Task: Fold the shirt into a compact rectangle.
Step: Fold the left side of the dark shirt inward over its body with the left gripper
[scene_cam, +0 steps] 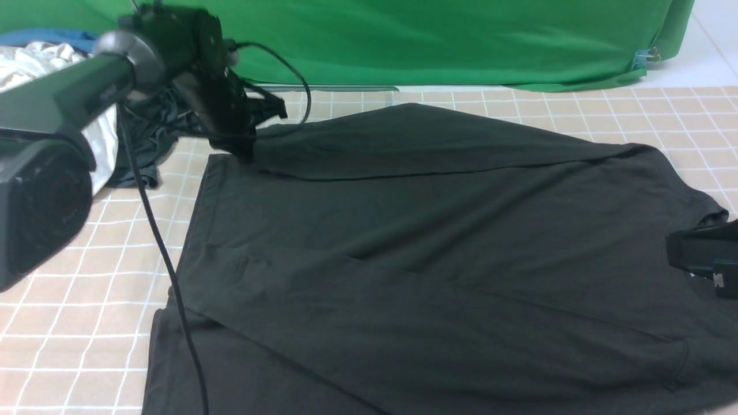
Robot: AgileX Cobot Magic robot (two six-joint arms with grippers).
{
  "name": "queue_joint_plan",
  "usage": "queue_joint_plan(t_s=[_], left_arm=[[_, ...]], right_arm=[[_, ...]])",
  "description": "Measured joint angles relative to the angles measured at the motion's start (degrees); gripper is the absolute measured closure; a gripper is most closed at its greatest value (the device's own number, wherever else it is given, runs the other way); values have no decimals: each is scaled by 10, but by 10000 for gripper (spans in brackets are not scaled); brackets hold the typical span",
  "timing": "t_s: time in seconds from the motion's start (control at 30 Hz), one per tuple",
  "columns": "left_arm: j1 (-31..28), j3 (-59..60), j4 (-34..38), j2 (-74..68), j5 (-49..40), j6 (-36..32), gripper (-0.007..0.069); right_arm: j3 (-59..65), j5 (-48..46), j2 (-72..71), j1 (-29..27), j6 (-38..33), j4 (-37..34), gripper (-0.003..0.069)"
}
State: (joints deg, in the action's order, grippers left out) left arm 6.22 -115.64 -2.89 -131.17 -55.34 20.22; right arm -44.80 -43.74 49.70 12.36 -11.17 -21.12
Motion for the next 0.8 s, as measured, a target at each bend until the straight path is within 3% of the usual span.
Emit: queue_joint_plan(t_s=[0.27,0.47,0.8], left_arm=[[0,-5,34,110,-120,-48,593],[0,42,36,173,-137,-45,593],[1,320,52,343,-133,9,593]], right_arm=[[0,2,0,0,0,0,515],[0,4,0,0,0,0,515],[0,4,0,0,-9,0,515]])
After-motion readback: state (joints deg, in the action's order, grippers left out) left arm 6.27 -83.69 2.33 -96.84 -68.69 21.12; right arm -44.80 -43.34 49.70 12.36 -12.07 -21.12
